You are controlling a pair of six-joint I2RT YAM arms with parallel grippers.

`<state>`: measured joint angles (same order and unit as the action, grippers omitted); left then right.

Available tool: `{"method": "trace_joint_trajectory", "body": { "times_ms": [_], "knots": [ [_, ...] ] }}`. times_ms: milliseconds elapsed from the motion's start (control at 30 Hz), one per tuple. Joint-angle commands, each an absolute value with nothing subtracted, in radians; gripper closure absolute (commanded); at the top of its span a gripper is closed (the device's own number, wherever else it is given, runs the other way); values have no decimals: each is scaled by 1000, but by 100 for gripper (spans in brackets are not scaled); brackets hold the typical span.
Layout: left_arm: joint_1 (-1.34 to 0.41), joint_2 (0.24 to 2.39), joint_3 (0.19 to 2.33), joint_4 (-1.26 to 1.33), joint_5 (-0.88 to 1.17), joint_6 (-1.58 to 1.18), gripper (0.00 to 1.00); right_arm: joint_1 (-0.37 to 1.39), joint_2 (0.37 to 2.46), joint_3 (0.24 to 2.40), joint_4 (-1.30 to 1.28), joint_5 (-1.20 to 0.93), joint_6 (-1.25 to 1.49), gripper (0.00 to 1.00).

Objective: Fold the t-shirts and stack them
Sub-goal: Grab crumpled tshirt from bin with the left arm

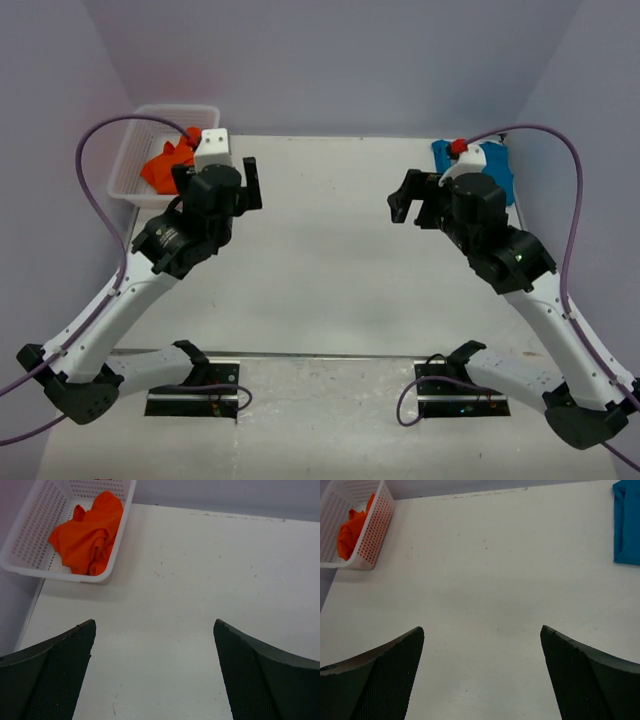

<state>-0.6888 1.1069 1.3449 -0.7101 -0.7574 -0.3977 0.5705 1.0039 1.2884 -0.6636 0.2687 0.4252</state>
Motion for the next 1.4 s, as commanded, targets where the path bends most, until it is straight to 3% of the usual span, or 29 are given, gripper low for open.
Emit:
{"method": "trace_joint_trajectory", "body": {
  "times_ms": [0, 133, 300, 400, 533, 1367],
  "knots": [
    [-617, 1216, 1406, -668, -761, -301, 0, 572, 1051, 1322, -670, 281, 419, 1],
    [-283, 1345, 1497, -614, -443, -235, 5, 572, 1063, 1356, -716, 282, 406, 1],
    [-189, 1648, 1701, -646, -538, -140, 4, 574, 1052, 1371, -745, 305, 393, 1],
    [-129, 1753, 1762, -631, -490, -137, 9, 572, 1031, 1359, -747, 302, 388, 1],
    [-94, 1825, 1795, -597, -443, -150, 16, 574, 980, 1318, -716, 310, 376, 1],
    [-23, 2057, 1874, -666, -558, -183, 31, 572, 973, 1292, -721, 356, 351, 1]
  ]
}}
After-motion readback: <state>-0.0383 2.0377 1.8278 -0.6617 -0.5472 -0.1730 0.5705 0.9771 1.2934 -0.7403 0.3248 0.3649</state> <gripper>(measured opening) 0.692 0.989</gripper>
